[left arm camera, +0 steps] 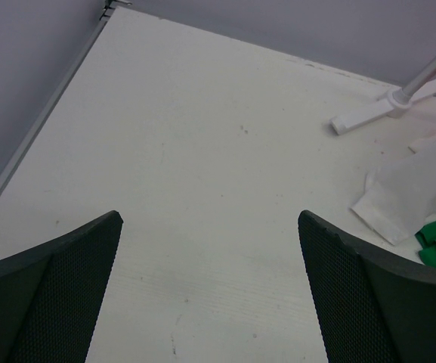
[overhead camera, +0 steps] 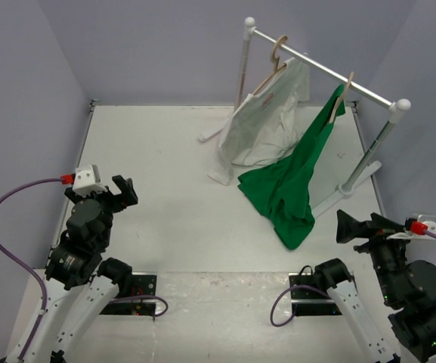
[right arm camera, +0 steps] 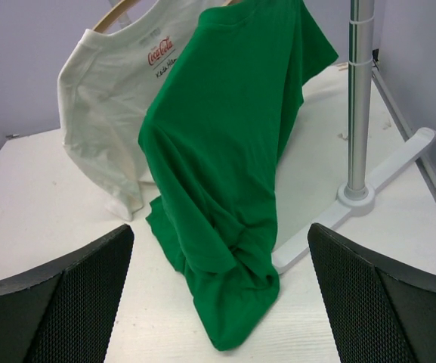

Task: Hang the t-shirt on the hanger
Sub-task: Reset both arms

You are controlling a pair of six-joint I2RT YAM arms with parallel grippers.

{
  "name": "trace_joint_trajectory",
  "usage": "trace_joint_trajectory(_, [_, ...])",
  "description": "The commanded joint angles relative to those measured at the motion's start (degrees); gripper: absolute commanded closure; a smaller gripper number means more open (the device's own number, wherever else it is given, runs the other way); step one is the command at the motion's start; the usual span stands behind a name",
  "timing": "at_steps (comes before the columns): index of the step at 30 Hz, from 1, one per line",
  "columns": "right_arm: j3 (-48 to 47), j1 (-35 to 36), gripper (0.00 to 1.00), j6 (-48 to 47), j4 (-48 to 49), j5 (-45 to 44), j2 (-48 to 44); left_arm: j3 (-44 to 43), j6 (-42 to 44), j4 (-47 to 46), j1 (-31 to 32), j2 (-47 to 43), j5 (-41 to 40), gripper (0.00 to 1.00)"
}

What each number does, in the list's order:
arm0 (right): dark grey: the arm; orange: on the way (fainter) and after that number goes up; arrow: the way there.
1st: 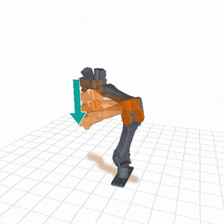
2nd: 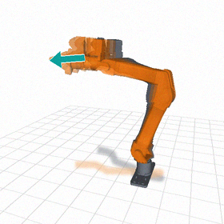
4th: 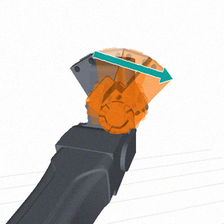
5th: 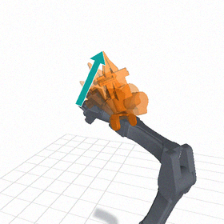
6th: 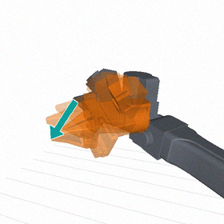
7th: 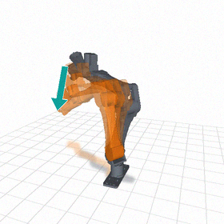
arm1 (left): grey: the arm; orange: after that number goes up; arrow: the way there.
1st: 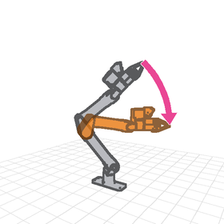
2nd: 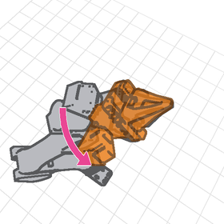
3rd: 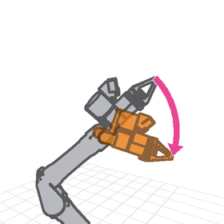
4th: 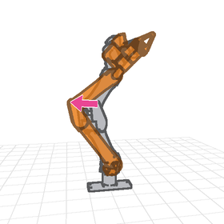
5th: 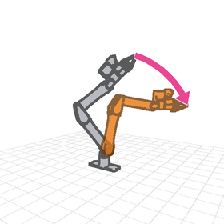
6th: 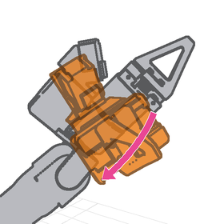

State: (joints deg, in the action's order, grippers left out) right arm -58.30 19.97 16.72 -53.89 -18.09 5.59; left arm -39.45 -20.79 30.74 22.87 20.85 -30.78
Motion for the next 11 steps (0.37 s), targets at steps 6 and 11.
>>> trace_joint_trajectory(6, [-0.85,0.16,0.01,-3.52,0.09,0.75,0.07,0.60,1.46,-2.35,-0.46,0.50,1.78,0.00])
trace_joint_trajectory(11, [-0.76,0.16,0.01,-3.20,0.10,-0.33,1.07,0.95,1.37,-2.69,-0.46,0.24,1.27,0.00])
